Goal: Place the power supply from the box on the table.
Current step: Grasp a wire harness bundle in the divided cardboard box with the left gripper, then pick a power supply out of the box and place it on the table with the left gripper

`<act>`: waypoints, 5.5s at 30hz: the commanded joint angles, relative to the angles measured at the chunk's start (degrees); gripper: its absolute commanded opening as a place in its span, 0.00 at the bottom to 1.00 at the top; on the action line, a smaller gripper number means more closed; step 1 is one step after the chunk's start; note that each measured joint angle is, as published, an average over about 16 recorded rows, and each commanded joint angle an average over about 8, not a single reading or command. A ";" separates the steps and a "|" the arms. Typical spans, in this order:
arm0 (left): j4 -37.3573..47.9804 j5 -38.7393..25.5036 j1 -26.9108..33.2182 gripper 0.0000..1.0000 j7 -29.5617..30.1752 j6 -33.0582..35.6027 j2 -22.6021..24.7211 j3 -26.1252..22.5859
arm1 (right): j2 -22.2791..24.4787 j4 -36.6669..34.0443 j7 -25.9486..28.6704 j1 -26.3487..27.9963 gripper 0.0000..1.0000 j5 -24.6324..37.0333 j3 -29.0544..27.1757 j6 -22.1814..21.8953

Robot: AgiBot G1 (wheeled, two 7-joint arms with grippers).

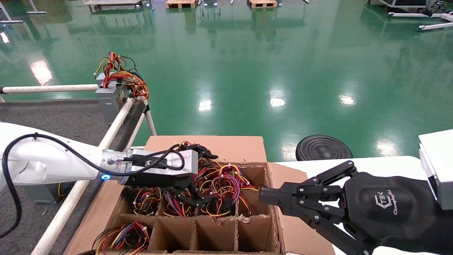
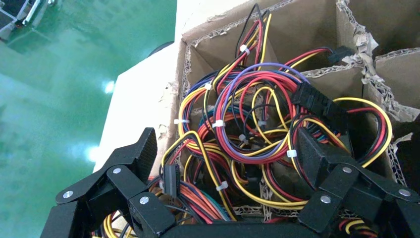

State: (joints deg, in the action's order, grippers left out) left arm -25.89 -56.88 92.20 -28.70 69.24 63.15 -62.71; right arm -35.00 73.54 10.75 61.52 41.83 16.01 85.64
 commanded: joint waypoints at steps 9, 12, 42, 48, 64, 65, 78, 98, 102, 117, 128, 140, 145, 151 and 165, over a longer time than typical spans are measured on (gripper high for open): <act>2.14 1.35 -0.25 1.00 -1.06 1.01 0.78 -0.25 | 0.00 0.00 0.00 0.00 0.00 0.00 0.00 0.00; 2.73 1.61 -0.27 1.00 -1.35 1.27 0.98 -0.32 | 0.00 0.00 0.00 0.00 0.00 0.00 0.00 0.00; 9.04 3.33 0.19 0.00 -4.66 4.41 3.21 -1.51 | 0.00 0.00 0.00 0.00 0.00 0.00 0.00 0.00; 10.16 3.57 0.46 0.00 -5.29 4.99 3.62 -1.65 | 0.00 0.00 0.00 0.00 0.00 0.00 0.00 0.00; 13.32 4.35 0.79 0.00 -6.79 6.53 4.68 -1.70 | 0.00 0.00 0.00 0.00 0.00 0.00 0.00 0.00; 13.53 4.42 0.79 0.00 -6.89 6.64 4.75 -1.69 | 0.00 0.00 0.00 0.00 0.00 0.00 0.00 0.00; 16.24 5.36 0.76 0.00 -8.22 8.33 5.51 -1.52 | 0.00 0.00 0.00 0.00 0.00 0.00 0.00 0.00; 18.87 6.70 1.44 0.00 -9.79 10.63 6.09 -0.85 | 0.00 0.00 0.00 0.00 0.00 0.00 0.00 0.00; 18.58 7.34 2.37 0.00 -10.51 11.00 5.89 -0.13 | 0.00 0.00 0.00 0.00 0.00 0.00 0.00 0.00; 15.92 8.75 7.46 0.00 -13.77 12.34 4.78 2.15 | 0.00 0.00 0.00 0.00 0.00 0.00 0.00 0.00; 15.39 9.36 9.28 0.00 -14.71 12.86 4.54 2.83 | 0.01 -0.01 0.00 -0.01 0.00 -0.01 0.00 -0.01; 13.82 11.80 14.51 0.00 -17.76 14.07 2.69 5.21 | 0.00 0.00 0.00 0.00 0.00 0.00 0.00 0.00; 12.48 12.91 17.06 0.00 -20.27 14.54 1.35 7.31 | 0.00 0.00 0.00 0.00 0.00 0.00 0.00 0.00; 10.47 13.16 20.19 0.00 -23.72 14.14 -0.18 9.99 | 0.00 0.00 0.00 0.00 0.00 0.00 0.00 0.00; 9.38 9.30 25.96 0.00 -27.62 9.02 -2.40 11.30 | 0.00 0.00 0.00 0.00 0.00 0.00 0.00 0.00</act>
State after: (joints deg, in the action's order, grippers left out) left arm -16.19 -47.70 117.89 -56.15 77.95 60.80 -51.69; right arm -35.00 73.54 10.75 61.52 41.83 16.01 85.64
